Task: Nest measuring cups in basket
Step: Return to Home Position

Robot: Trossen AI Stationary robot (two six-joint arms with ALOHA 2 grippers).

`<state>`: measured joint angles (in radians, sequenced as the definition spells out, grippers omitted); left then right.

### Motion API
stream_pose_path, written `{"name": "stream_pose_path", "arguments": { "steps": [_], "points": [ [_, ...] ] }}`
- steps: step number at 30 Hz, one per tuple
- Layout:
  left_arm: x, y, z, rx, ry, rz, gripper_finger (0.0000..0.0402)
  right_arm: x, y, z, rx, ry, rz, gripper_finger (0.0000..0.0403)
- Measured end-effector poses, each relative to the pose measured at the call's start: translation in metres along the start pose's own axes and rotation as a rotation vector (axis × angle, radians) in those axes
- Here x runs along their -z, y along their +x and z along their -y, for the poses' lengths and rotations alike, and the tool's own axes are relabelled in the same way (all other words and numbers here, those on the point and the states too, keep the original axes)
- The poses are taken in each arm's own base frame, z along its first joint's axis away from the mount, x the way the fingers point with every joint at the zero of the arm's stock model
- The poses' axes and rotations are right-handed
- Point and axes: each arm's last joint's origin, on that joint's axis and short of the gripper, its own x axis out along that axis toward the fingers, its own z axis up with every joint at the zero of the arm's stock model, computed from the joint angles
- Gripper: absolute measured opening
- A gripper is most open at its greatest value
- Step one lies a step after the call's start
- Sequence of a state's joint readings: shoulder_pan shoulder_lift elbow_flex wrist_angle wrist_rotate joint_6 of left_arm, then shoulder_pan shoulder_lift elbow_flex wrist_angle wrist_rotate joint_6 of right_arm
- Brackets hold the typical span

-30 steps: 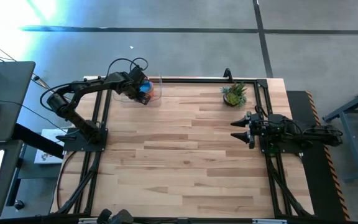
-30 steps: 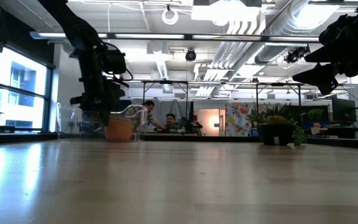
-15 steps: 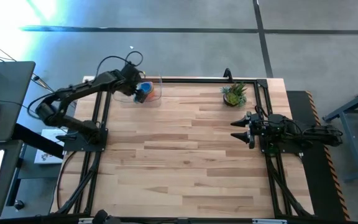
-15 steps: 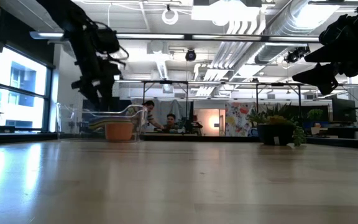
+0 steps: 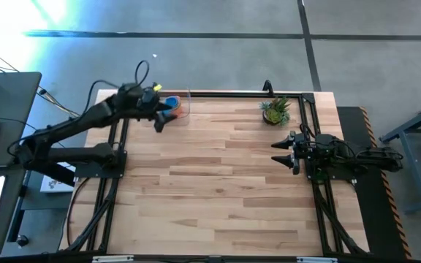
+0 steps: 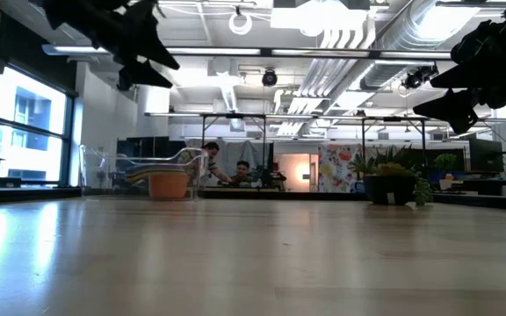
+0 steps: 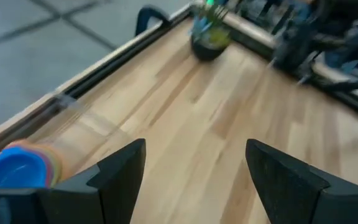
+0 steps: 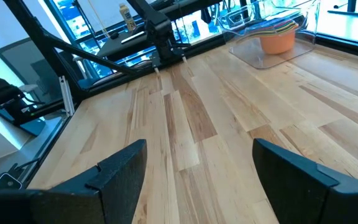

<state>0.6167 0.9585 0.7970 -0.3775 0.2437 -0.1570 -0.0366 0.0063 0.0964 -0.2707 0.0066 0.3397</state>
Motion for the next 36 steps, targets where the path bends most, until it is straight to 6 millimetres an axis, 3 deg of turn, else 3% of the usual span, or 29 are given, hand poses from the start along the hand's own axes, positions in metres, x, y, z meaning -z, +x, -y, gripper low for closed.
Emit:
{"name": "stream_pose_path", "arguments": {
  "steps": [10, 24, 36],
  "points": [
    [0.054, -0.013, 0.028, 0.164, 0.110, 0.195, 0.0266, 0.000, 0.000, 0.000, 0.000, 0.000, 0.000, 0.0284],
    [0.126, -0.021, 0.023, 0.287, 0.136, 0.389, 0.0266, 0.000, 0.000, 0.000, 0.000, 0.000, 0.000, 0.0284],
    [0.156, -0.015, 0.017, 0.292, 0.152, 0.384, 0.0266, 0.000, 0.000, 0.000, 0.000, 0.000, 0.000, 0.0284]
  ]
}}
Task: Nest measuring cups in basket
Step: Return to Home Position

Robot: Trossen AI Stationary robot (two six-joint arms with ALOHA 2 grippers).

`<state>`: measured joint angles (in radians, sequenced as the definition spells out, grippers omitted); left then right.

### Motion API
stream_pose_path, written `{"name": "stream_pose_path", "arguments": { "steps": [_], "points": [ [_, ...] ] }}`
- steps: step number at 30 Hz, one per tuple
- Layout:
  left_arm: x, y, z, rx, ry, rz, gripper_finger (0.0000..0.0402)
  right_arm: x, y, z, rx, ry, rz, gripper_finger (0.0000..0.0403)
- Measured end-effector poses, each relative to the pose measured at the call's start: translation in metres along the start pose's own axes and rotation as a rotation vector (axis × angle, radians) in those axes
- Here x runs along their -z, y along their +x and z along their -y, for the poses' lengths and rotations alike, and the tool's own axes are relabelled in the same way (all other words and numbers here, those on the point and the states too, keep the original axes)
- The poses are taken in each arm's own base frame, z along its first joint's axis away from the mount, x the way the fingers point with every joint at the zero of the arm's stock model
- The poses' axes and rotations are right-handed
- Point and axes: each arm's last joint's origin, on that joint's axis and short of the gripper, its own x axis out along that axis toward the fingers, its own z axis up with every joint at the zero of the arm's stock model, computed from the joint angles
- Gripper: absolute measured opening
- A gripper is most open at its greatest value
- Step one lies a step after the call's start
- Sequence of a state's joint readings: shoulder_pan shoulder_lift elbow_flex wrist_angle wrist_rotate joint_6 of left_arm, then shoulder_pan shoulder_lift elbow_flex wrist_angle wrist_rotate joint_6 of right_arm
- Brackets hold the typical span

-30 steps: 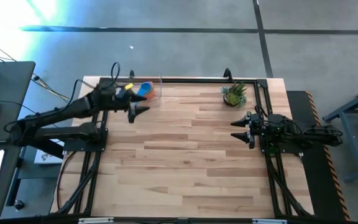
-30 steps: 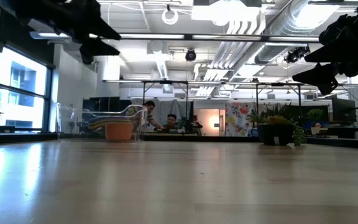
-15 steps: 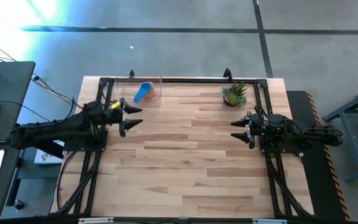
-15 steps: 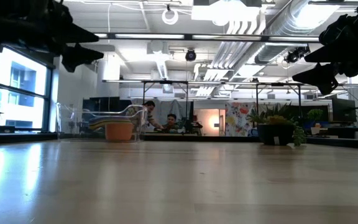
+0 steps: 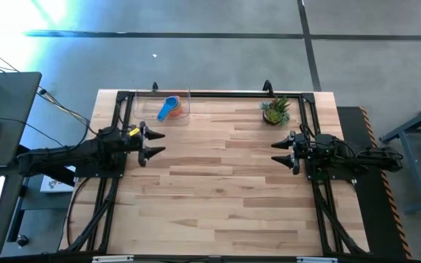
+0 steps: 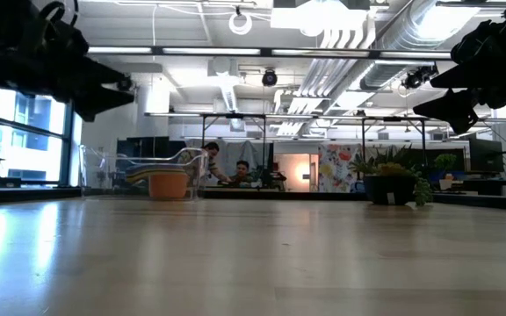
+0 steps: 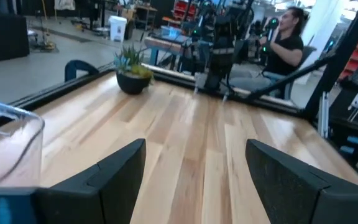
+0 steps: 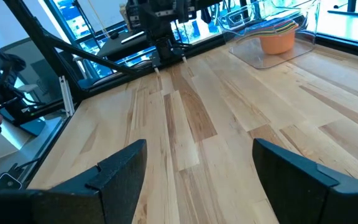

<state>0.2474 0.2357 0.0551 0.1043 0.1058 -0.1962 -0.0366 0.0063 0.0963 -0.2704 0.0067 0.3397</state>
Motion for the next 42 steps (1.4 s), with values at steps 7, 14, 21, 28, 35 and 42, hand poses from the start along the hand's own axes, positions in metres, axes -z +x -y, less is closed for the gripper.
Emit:
{"name": "stream_pose_path", "arguments": {
  "steps": [7, 14, 21, 28, 35, 42],
  "points": [
    [0.015, 0.000, -0.002, 0.000, 0.024, -0.045, 0.0266, 0.000, 0.000, 0.000, 0.000, 0.000, 0.000, 0.0284],
    [0.022, 0.000, -0.005, -0.052, 0.124, -0.108, 0.0266, 0.000, 0.000, 0.000, 0.000, 0.000, 0.000, 0.0284],
    [0.022, 0.000, -0.005, -0.054, 0.204, -0.116, 0.0266, 0.000, 0.000, 0.000, 0.000, 0.000, 0.000, 0.0284],
    [0.022, 0.000, -0.005, -0.056, 0.164, -0.115, 0.0266, 0.000, 0.000, 0.000, 0.000, 0.000, 0.000, 0.0284],
    [0.022, 0.000, -0.005, -0.056, 0.164, -0.115, 0.0266, 0.000, 0.000, 0.000, 0.000, 0.000, 0.000, 0.0284],
    [0.022, 0.000, -0.005, -0.056, 0.164, -0.115, 0.0266, 0.000, 0.000, 0.000, 0.000, 0.000, 0.000, 0.0284]
  ]
}}
